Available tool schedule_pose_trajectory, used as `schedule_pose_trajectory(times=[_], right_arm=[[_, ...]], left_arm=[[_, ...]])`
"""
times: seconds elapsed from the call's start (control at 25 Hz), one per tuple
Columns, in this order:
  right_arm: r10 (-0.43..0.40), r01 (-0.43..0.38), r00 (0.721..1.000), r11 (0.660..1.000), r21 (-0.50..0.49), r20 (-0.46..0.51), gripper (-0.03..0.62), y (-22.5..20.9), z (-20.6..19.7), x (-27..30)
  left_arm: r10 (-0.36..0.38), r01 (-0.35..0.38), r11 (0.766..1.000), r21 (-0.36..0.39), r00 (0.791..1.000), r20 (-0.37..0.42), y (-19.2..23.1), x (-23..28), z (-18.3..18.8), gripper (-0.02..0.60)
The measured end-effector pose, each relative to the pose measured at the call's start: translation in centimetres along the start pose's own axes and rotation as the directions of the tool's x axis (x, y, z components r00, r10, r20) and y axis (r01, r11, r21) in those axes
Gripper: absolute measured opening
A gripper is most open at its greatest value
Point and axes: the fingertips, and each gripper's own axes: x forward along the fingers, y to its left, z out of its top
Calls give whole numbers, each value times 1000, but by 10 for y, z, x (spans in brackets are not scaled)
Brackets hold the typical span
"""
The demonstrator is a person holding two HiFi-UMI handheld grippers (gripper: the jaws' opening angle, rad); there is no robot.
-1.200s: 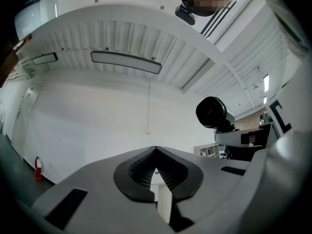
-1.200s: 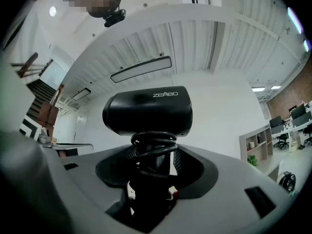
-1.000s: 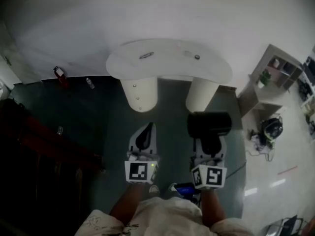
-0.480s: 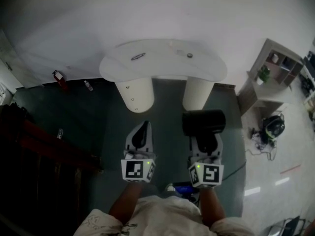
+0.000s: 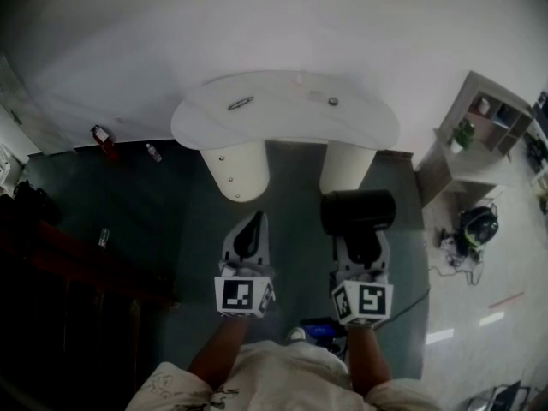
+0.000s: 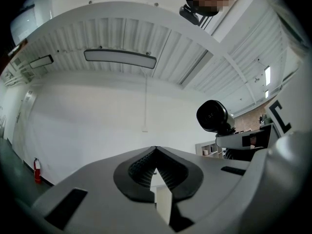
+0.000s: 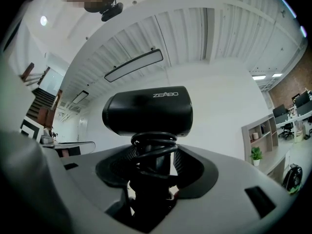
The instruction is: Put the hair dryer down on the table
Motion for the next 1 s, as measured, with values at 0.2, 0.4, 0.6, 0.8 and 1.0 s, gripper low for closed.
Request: schedule_pose_trajectory(times=[0.2,0.4,0.6,0.8,1.0], right_arm=[[13,-13,1000,999,-31,-15,239,15,-4,49],[24,-25,999,999,-41,-28,239,37,-8,105],[21,-23,999,999,-45,-39,239,61,-13,152],[11,-13,999,999,-44,-39,239,78,-19,193],[4,-6,999,998,-60,-46,239,89,-25,220]], left_arm=[[1,-1,1000,-10,1000,11,33,35,-4,-2],[9,-9,1000,-27,1000,2,79,70,-8,-2],[10,-10,999,-33,1000,8,124,96,-10,-2],[4,-3,999,-45,1000,11,160,119,-15,-2],[-11,11,998,-57,1000,11,181,138,-19,-2]])
